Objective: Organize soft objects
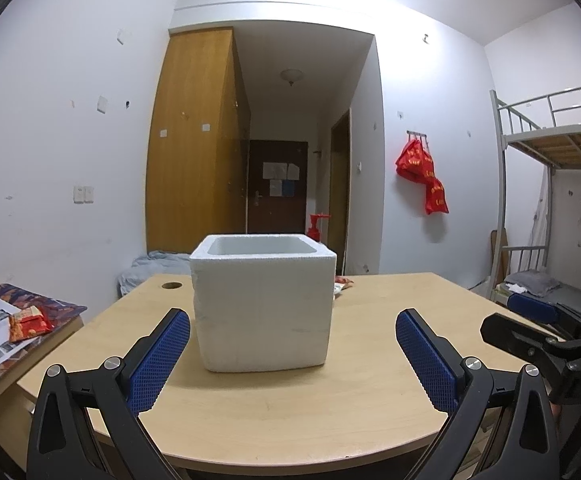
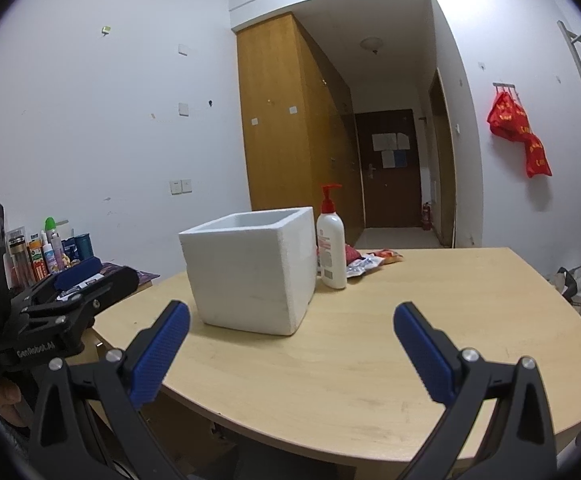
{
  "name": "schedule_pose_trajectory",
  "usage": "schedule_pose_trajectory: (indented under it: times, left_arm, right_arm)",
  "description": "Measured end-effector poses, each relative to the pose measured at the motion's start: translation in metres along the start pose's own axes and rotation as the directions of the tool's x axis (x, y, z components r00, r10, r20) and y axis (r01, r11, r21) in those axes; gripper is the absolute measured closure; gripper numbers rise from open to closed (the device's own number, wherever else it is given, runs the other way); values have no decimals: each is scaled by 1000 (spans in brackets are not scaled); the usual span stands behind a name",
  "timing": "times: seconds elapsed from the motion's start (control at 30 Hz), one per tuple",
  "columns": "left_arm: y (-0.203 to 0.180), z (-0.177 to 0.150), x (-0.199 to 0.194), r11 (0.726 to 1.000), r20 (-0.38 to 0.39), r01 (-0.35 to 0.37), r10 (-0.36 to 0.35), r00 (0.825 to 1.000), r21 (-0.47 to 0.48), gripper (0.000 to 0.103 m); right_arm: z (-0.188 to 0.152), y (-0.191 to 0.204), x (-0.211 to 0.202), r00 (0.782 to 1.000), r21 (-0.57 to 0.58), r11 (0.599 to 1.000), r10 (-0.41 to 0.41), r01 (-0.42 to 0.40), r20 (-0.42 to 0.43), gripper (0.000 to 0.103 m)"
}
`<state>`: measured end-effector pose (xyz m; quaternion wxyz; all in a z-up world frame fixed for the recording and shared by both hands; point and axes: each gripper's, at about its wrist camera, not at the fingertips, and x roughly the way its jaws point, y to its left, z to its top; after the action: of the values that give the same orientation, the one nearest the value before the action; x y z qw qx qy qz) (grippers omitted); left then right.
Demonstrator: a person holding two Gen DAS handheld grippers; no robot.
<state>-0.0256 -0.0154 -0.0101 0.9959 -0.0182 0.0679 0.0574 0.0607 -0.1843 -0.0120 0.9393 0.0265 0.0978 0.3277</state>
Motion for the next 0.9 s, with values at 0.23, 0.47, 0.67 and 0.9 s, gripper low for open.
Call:
schedule_pose_trajectory:
  times: [0.23, 0.47, 0.67, 0.9]
  left_arm:
    - [0, 0, -1, 1000, -1, -1, 1, 1000, 1, 0]
    - [-1, 1, -1, 1000, -6, -4, 4, 1000, 6, 0]
    - [-2, 1, 0, 1000, -8, -7, 7, 1000, 8, 0]
    - [-2, 1, 1, 1000, -6, -7, 7, 1000, 7, 0]
  right_arm:
    - [1, 0, 1, 1000, 3, 1000, -1, 1, 0, 0]
    - [1, 1, 1, 1000, -4, 1000, -3, 3, -6, 0]
    - [1, -1, 0, 1000, 1, 1000, -10, 10, -5, 0]
    - [1, 0, 0, 1000, -3, 1000, -5, 5, -9, 0]
